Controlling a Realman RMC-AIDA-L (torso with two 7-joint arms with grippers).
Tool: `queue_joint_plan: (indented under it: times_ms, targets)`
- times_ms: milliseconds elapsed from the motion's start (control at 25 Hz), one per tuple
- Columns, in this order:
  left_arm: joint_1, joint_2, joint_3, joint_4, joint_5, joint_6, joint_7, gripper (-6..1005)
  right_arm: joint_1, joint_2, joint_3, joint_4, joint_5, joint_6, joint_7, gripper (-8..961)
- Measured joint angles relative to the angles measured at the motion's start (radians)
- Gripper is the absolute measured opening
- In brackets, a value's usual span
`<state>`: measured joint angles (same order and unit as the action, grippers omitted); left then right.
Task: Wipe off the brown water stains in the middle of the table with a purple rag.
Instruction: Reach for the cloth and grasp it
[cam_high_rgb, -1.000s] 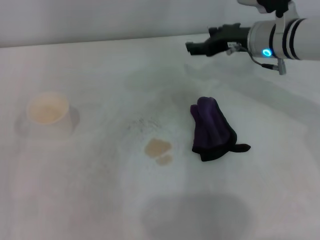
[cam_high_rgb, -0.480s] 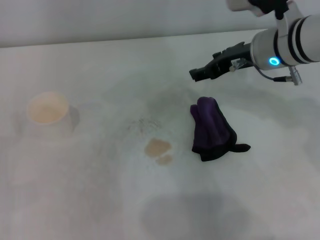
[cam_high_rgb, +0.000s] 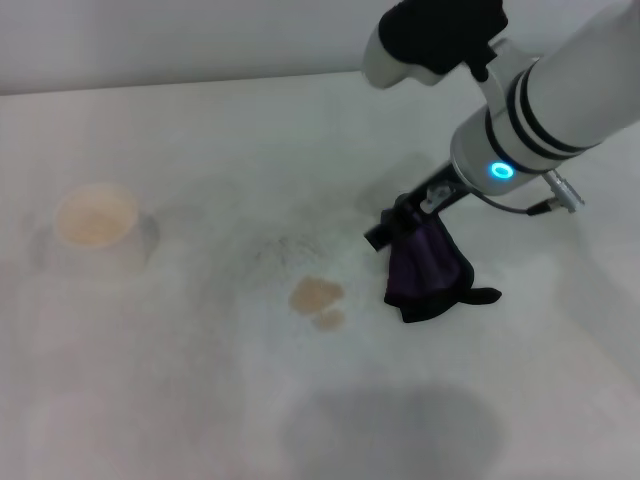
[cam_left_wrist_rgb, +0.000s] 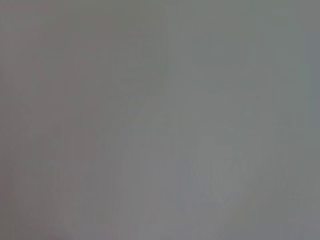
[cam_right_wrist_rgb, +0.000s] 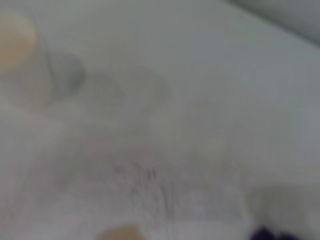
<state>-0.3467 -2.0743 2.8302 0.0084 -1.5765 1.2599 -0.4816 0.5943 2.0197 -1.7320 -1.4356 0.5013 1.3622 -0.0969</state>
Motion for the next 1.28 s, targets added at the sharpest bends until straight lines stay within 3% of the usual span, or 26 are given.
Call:
queue_joint_plan:
  times_ms: [440,640,1040,1280]
  targets:
    - [-0.032,0.0,0.002,-0.014,0.001,-0.071,0.038,894,-0.031,0.002,-0.015,0.064,-0.02,-0.009,0.082,785]
    - [-0.042,-0.005,0.002,-0.002,0.002,-0.086,0.132,894,-0.024,-0.001,-0.023,0.108,-0.022,-0.051,0.078,768]
    - [-0.037,-0.007,0.0,0.027,0.0,-0.087,0.134,894,-0.003,0.002,-0.027,0.159,-0.038,-0.068,0.044,733]
    - [-0.035,-0.008,0.0,0.028,-0.001,-0.087,0.134,894,0.003,0.004,-0.029,0.191,-0.027,-0.106,0.038,626]
